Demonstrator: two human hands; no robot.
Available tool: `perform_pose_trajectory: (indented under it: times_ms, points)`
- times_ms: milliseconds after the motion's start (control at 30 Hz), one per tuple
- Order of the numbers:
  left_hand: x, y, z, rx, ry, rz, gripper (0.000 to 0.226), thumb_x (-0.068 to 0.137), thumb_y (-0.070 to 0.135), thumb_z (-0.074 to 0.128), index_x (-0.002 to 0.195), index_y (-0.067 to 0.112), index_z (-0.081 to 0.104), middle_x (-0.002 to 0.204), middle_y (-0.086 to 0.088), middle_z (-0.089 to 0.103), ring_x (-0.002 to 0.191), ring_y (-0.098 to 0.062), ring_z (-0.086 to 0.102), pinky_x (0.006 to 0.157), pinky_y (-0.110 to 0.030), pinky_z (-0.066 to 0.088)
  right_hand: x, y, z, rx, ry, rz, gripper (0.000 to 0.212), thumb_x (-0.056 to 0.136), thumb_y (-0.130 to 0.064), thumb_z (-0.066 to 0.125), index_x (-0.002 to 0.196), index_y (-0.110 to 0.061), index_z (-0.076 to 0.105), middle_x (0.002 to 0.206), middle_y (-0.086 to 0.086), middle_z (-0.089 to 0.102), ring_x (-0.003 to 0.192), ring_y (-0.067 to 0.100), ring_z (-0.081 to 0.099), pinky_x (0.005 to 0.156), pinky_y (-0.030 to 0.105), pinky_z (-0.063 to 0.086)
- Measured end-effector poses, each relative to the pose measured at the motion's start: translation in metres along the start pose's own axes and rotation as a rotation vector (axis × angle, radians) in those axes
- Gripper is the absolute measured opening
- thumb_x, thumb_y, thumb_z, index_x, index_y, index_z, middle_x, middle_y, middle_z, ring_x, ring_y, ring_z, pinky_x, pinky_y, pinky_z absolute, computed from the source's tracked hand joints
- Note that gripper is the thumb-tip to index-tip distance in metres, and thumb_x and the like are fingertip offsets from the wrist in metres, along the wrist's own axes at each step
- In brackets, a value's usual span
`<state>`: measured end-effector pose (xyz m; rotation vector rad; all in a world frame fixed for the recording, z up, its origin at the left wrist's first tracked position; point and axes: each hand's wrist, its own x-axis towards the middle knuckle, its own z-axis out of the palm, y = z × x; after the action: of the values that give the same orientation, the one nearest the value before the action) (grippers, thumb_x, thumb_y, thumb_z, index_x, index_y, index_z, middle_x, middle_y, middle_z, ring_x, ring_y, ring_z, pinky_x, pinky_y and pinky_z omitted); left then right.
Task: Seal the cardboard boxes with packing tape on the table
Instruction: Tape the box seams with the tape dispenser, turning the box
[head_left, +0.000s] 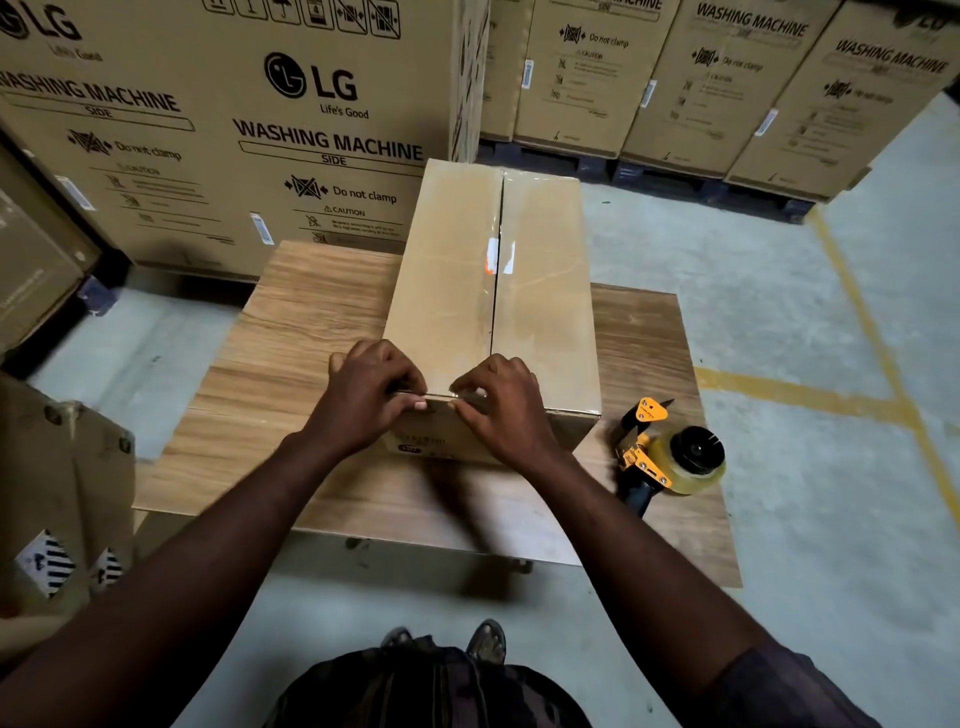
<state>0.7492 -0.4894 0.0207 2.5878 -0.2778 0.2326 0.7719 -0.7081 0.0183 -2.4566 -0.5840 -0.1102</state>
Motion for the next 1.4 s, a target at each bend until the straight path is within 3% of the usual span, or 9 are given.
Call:
perform_pose_trajectory:
  times_ms: [133, 267, 333, 600, 767, 933, 1100, 1267, 1400]
  points:
    - [-0.014, -0.021, -0.006, -0.042, -0.016, -0.031, 0.035, 0.073, 0.011, 0.083, 0.085, 0.038, 0.065, 0.090, 0.013, 0.052, 0.092, -0.014, 0.047, 0.083, -0.040, 0.039, -0.004, 0.002, 0.001, -0.005, 0.018, 0.030, 0.024, 0.078, -0.017, 0.077, 0.100, -0.027, 0.075, 0.096, -0.005, 0.061, 0.095, 0.022, 0.054, 0.080, 0.035, 0.042]
    - [-0.014, -0.025, -0.013, -0.192, -0.025, -0.038, 0.026, 0.071, 0.029, 0.087, 0.088, 0.034, 0.068, 0.091, 0.013, 0.056, 0.088, -0.006, 0.050, 0.078, -0.023, 0.041, 0.012, -0.018, 0.002, -0.026, -0.038, -0.004, 0.016, 0.081, -0.036, 0.076, 0.092, -0.025, 0.072, 0.091, -0.002, 0.062, 0.092, 0.023, 0.055, 0.077, 0.037, 0.044]
    - [-0.014, -0.023, -0.012, -0.264, -0.005, -0.097, 0.023, 0.075, 0.021, 0.086, 0.087, 0.031, 0.070, 0.091, 0.011, 0.059, 0.088, -0.005, 0.056, 0.076, -0.018, 0.044, 0.017, -0.025, 0.008, -0.024, -0.049, -0.022, 0.018, 0.082, -0.039, 0.076, 0.091, -0.025, 0.071, 0.088, -0.001, 0.062, 0.089, 0.024, 0.057, 0.076, 0.039, 0.046]
    - [-0.036, -0.006, 0.020, -0.571, 0.293, -0.526, 0.027, 0.078, 0.005, 0.082, 0.088, 0.015, 0.060, 0.080, 0.002, 0.062, 0.070, 0.002, 0.058, 0.070, -0.014, 0.048, 0.015, -0.032, 0.023, 0.039, 0.019, 0.118, 0.017, 0.077, -0.037, 0.078, 0.088, -0.029, 0.068, 0.086, -0.006, 0.060, 0.089, 0.022, 0.058, 0.081, 0.039, 0.045]
    - [-0.041, 0.018, 0.040, -0.619, 0.503, -0.639, 0.025, 0.083, 0.002, 0.076, 0.095, 0.015, 0.058, 0.090, 0.000, 0.069, 0.076, 0.003, 0.065, 0.072, -0.010, 0.049, 0.030, -0.054, 0.026, -0.027, -0.063, -0.011, 0.027, 0.080, -0.049, 0.070, 0.091, -0.024, 0.067, 0.088, -0.001, 0.062, 0.090, 0.026, 0.059, 0.075, 0.037, 0.039]
    - [-0.056, 0.009, 0.049, -0.573, 0.314, -0.595, 0.029, 0.085, -0.001, 0.071, 0.109, 0.014, 0.062, 0.101, 0.006, 0.072, 0.089, 0.008, 0.066, 0.076, -0.008, 0.048, 0.040, -0.068, 0.040, -0.187, -0.091, -0.090, 0.048, 0.084, -0.063, 0.066, 0.092, -0.017, 0.056, 0.091, 0.005, 0.062, 0.084, 0.030, 0.060, 0.064, 0.035, 0.033]
    - [-0.061, -0.024, 0.052, -0.420, -0.010, -0.643, 0.029, 0.084, 0.000, 0.068, 0.112, 0.008, 0.069, 0.113, -0.008, 0.070, 0.100, -0.024, 0.069, 0.083, -0.025, 0.047, 0.043, -0.066, 0.042, -0.224, -0.163, -0.090, 0.038, 0.086, -0.048, 0.070, 0.102, -0.016, 0.056, 0.101, 0.007, 0.065, 0.094, 0.033, 0.064, 0.069, 0.037, 0.040]
    - [-0.059, -0.020, 0.034, -0.462, 0.236, -0.581, 0.049, 0.089, -0.002, 0.061, 0.135, 0.012, 0.053, 0.133, 0.001, 0.060, 0.118, -0.011, 0.060, 0.087, -0.012, 0.044, 0.044, -0.060, 0.034, -0.124, -0.244, -0.049, 0.025, 0.079, -0.034, 0.073, 0.091, -0.023, 0.054, 0.096, -0.001, 0.063, 0.091, 0.028, 0.062, 0.066, 0.032, 0.036]
    - [-0.055, -0.001, 0.042, -0.456, 0.074, -0.472, 0.083, 0.088, -0.002, 0.062, 0.158, 0.017, 0.021, 0.132, 0.005, 0.055, 0.115, -0.009, 0.056, 0.094, -0.025, 0.045, 0.043, -0.063, 0.039, -0.102, -0.168, -0.020, 0.029, 0.083, -0.044, 0.072, 0.088, -0.023, 0.054, 0.092, 0.000, 0.064, 0.087, 0.026, 0.061, 0.066, 0.033, 0.036]
